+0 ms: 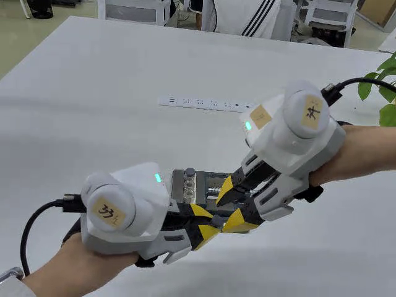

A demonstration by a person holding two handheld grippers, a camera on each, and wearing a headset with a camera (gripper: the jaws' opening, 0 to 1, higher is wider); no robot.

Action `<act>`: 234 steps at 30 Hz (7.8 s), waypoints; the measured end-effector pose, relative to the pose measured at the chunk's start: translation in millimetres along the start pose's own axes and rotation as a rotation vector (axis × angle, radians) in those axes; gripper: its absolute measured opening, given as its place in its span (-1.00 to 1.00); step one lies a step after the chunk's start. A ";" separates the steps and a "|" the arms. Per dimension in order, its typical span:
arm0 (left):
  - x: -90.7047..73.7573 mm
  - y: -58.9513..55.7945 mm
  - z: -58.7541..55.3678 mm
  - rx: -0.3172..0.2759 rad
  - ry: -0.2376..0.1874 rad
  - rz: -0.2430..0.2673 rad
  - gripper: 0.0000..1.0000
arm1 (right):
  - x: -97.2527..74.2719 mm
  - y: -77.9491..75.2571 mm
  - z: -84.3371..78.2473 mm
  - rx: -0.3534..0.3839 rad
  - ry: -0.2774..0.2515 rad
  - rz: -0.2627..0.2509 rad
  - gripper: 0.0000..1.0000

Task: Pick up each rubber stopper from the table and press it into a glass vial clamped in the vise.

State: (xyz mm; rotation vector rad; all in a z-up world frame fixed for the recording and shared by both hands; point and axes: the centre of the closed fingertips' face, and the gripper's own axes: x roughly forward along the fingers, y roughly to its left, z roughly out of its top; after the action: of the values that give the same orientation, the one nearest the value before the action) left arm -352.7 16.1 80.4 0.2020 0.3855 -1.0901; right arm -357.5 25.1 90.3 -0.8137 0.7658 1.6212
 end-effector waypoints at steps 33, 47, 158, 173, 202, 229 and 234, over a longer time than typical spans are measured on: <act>0.9 -3.1 7.0 -0.004 -0.023 -0.003 -0.94 | 2.6 8.7 2.3 0.033 -0.017 0.010 -0.85; -0.1 -1.2 2.7 -0.018 -0.024 0.006 -0.94 | 5.7 6.6 1.7 0.015 -0.006 0.003 -0.84; -53.0 78.2 -75.3 -0.290 0.012 0.383 0.92 | 58.1 -109.7 -9.5 -0.654 0.358 0.079 -0.90; -52.7 80.3 -75.9 -0.299 0.006 0.380 0.89 | 59.1 -109.2 -11.1 -0.647 0.388 0.106 -0.90; -50.1 77.1 -74.6 -0.309 -0.004 0.372 0.87 | 62.5 -108.6 -8.1 -0.256 0.493 0.102 -0.92; -52.7 78.5 -78.4 -0.321 -0.009 0.379 0.85 | 60.4 -107.1 -11.5 -0.530 0.426 0.170 -0.90; -53.5 78.0 -78.8 -0.320 -0.006 0.378 0.84 | 58.9 -106.0 -12.0 -0.497 0.395 0.149 -0.88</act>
State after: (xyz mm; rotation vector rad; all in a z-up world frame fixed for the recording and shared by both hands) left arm -321.0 122.6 27.5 -0.0146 0.4887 -0.6456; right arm -260.9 65.6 28.1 -1.4940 0.7131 1.8400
